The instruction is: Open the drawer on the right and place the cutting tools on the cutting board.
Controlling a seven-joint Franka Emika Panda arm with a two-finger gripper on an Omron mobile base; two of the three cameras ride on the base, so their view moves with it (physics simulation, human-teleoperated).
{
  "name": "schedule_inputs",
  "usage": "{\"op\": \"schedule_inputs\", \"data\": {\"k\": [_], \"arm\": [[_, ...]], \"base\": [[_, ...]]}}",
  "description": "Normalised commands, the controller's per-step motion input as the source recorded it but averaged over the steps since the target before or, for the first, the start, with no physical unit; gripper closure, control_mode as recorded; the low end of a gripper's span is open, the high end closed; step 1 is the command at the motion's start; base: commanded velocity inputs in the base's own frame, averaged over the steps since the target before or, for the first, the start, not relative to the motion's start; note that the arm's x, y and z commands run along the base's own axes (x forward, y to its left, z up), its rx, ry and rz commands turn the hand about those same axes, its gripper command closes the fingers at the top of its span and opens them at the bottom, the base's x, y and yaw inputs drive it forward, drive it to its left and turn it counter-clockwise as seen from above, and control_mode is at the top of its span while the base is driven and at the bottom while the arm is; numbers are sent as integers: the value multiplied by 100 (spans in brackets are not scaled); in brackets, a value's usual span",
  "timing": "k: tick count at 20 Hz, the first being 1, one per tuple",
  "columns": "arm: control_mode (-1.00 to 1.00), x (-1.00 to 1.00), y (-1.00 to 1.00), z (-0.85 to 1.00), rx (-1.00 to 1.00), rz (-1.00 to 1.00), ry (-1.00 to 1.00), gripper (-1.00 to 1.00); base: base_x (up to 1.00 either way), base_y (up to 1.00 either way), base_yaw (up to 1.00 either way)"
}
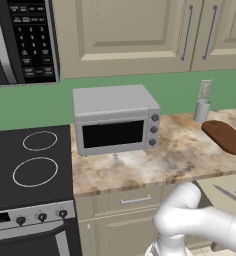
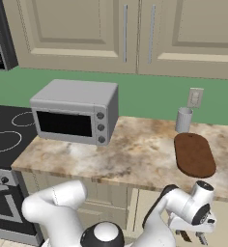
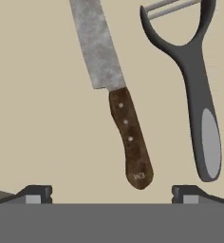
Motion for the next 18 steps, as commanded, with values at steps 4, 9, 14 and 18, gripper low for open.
{"op": "schedule_inputs", "data": {"k": [4,9,14,18], "arm": [[-100,0,-21,-20,0,0,-8,-100],[-100,13,-5,-12,0,0,-4,-100],[-100,32,-1,-1,0,0,0,-100],[-100,24,0,-5,0,0,0,-100]], "base": [[0,0,0],[0,0,0],[0,0,0],[0,0,0]]}}
